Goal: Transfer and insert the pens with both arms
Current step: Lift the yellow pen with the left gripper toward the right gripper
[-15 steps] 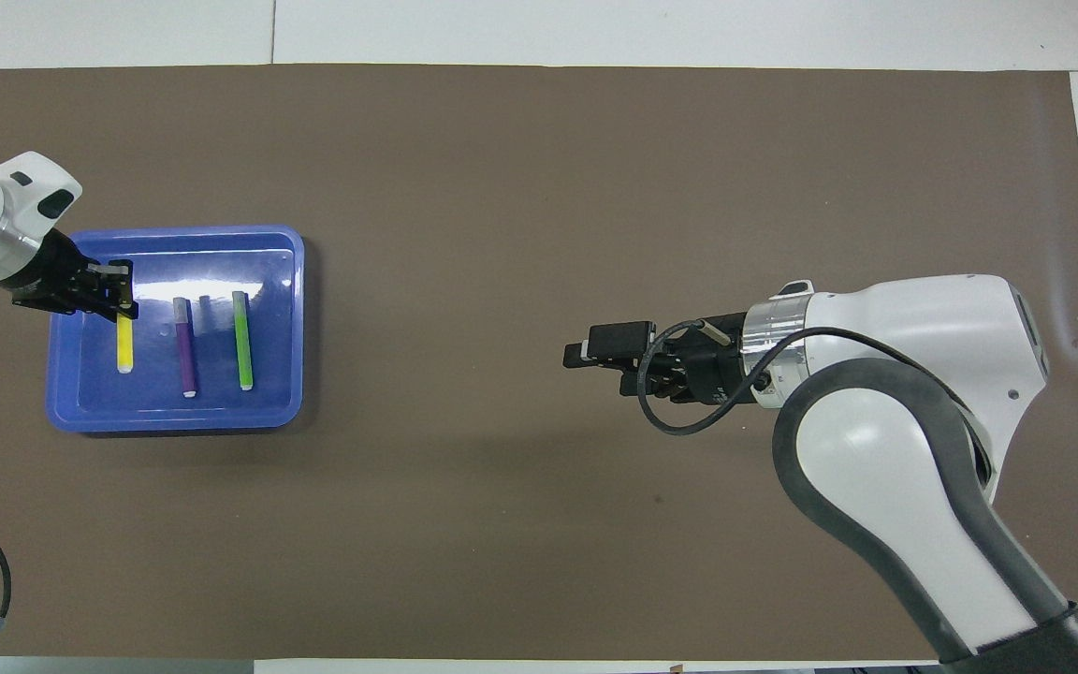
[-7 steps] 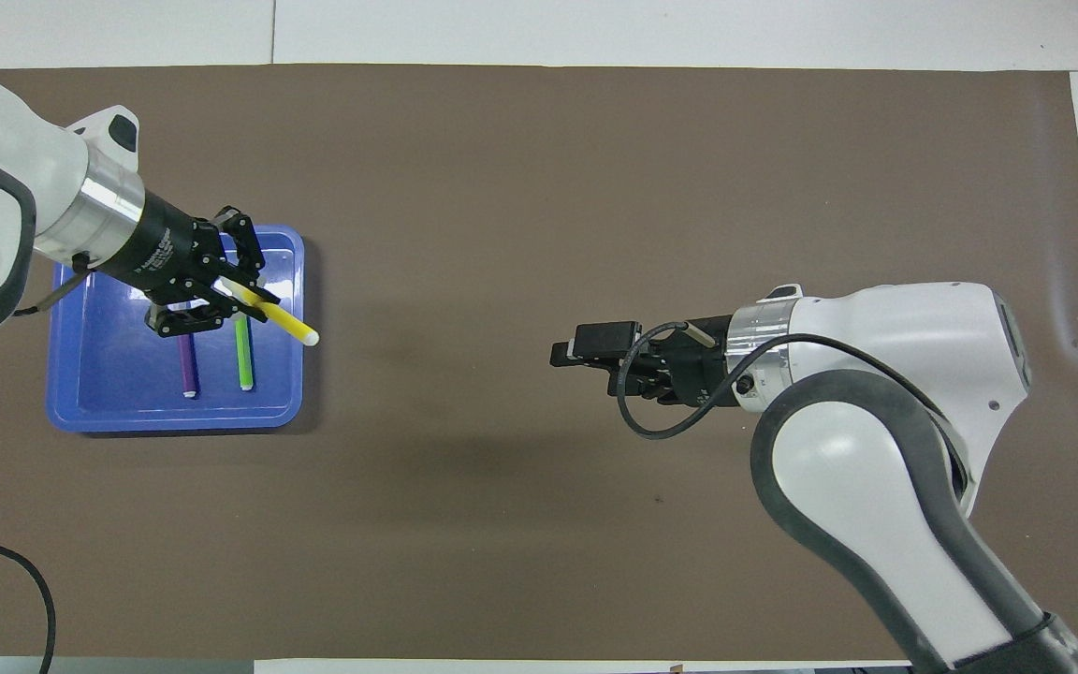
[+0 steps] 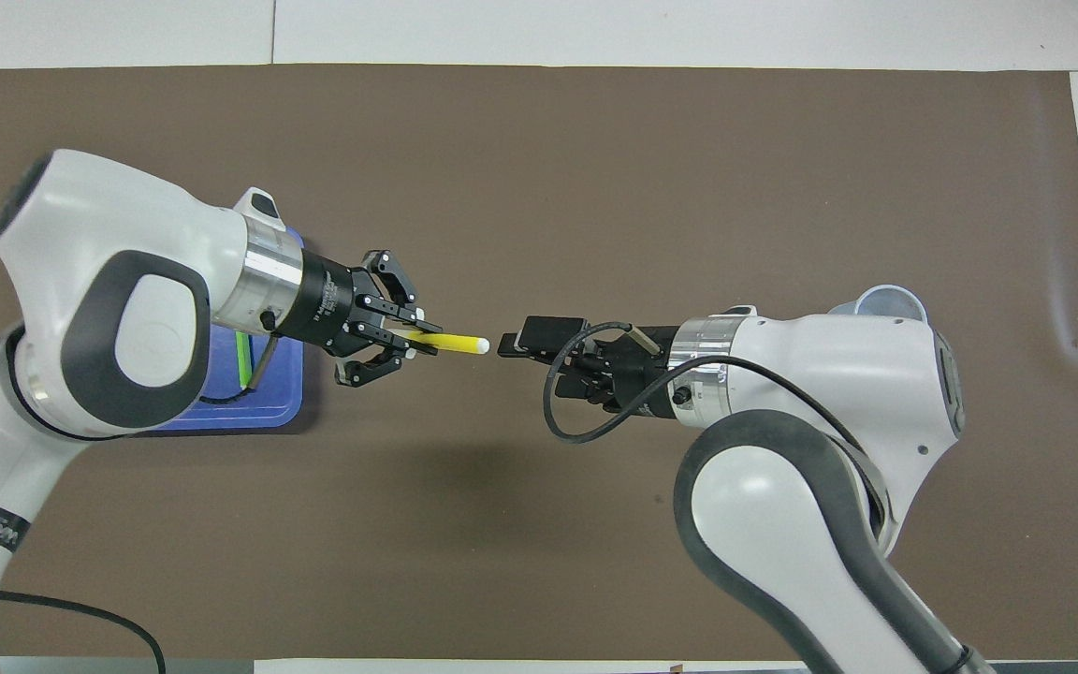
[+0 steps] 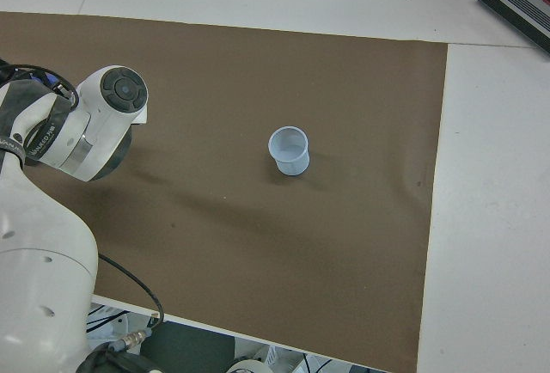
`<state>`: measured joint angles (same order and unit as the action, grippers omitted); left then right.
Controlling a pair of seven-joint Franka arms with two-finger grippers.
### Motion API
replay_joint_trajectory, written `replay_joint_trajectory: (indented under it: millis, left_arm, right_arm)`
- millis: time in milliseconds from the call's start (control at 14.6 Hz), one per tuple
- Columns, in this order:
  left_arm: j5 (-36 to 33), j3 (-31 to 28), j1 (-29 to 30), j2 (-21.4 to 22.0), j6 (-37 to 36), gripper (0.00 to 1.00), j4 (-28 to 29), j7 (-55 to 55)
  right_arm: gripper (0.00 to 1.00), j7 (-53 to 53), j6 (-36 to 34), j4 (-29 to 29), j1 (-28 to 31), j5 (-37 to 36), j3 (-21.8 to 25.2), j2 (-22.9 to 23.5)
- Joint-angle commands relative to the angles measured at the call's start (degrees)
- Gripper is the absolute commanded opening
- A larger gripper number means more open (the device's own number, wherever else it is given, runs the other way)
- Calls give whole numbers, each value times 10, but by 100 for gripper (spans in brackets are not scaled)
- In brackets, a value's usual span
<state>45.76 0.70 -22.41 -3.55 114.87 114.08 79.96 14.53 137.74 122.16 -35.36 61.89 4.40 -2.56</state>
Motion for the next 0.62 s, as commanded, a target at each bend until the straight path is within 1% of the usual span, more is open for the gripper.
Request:
replay_joint_trajectory:
  millis: [0,68,205,274,410,547]
  left_arm:
    - [54,-10,-8,44,29,0,56,18]
    - [56,-10,-8,45,27,0,56,20]
    - [56,-9,-12,48,29,0,58,25]
    - [57,-9,-18,48,29,0,58,26]
    - [64,-9,-19,48,31,0,59,32]
    - [65,-9,-19,48,31,0,59,34]
  right_arm:
    - [92,1,14,-10,-5,11,1,10]
    - [91,1,15,-10,-6,11,1,10]
    - [78,0,15,-10,-9,10,1,10]
    - [75,-1,23,-10,-11,10,1,10]
    - [72,-1,45,-9,-17,10,0,11]
    - [69,0,50,-9,-30,10,1,12]
